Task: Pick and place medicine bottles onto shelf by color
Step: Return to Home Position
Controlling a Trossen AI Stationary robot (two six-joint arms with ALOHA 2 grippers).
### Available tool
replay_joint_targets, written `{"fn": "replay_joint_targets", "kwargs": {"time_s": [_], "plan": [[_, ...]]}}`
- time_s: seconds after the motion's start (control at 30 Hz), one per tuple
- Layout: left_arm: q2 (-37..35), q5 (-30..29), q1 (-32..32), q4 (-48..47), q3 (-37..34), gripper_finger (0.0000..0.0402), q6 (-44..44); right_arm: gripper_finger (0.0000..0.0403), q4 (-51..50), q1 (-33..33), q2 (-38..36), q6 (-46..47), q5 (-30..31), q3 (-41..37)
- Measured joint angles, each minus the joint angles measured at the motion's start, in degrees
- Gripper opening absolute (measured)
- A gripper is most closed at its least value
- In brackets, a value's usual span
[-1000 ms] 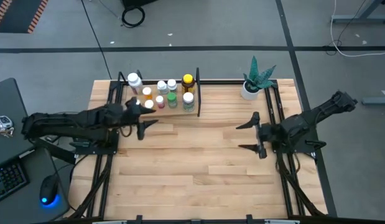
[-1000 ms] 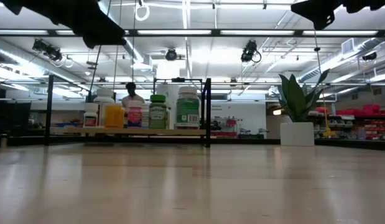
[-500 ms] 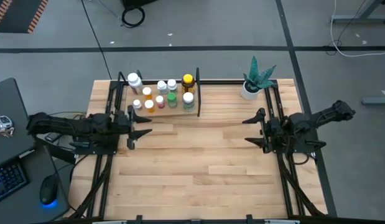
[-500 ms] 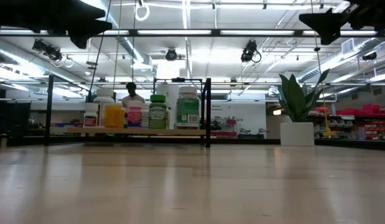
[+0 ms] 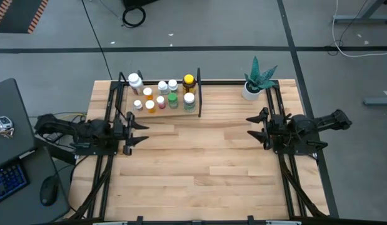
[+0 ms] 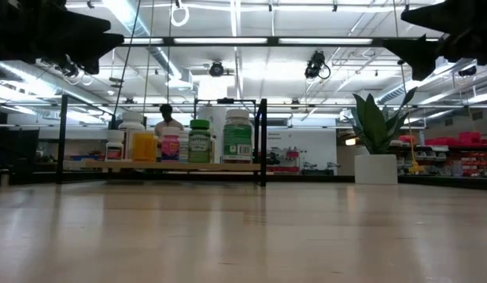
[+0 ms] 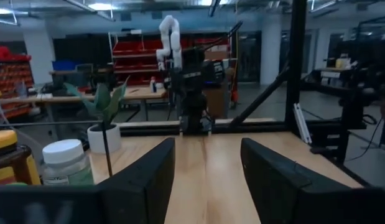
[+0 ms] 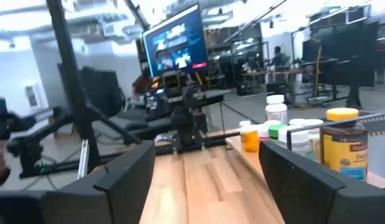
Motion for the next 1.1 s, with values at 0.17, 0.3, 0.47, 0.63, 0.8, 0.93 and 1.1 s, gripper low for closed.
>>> {"fn": "replay_joint_targets", "kwargs": {"time_s": [0.17,0.3,0.47,0.63,0.8,0.93,1.1], "plan": [[-5.4,0.2,-1.4,-0.2,-2.8,0.0182,0.6,0.0271,4.8,-0.8,-1.4,2.7,0.3,-3.6],[-8.6,0.6,-1.8,-0.4,-2.8,0.0174,0.7,0.0266,4.1,-0.8,-0.9,2.7,-0.5,-3.4],[-9.4,0.9,-1.9,-0.4,-2.8,0.0169,-3.6,0.0266,4.4,-0.8,-1.0,2.6,-0.6,-3.4],[-9.4,0.9,-1.9,-0.4,-2.8,0.0173,-7.8,0.0266,4.4,-0.8,-1.0,2.6,-0.6,-3.4],[-9.4,0.9,-1.9,-0.5,-2.8,0.0178,-7.6,0.0266,4.4,-0.8,-1.0,2.6,-0.6,-3.4],[-9.4,0.9,-1.9,-0.5,-2.9,0.0174,-7.5,0.0266,4.4,-0.8,-1.0,2.6,-0.6,-3.4],[-9.4,0.9,-1.9,-0.5,-2.9,0.0175,-7.6,0.0266,4.4,-0.8,-1.0,2.6,-0.6,-3.3]]}}
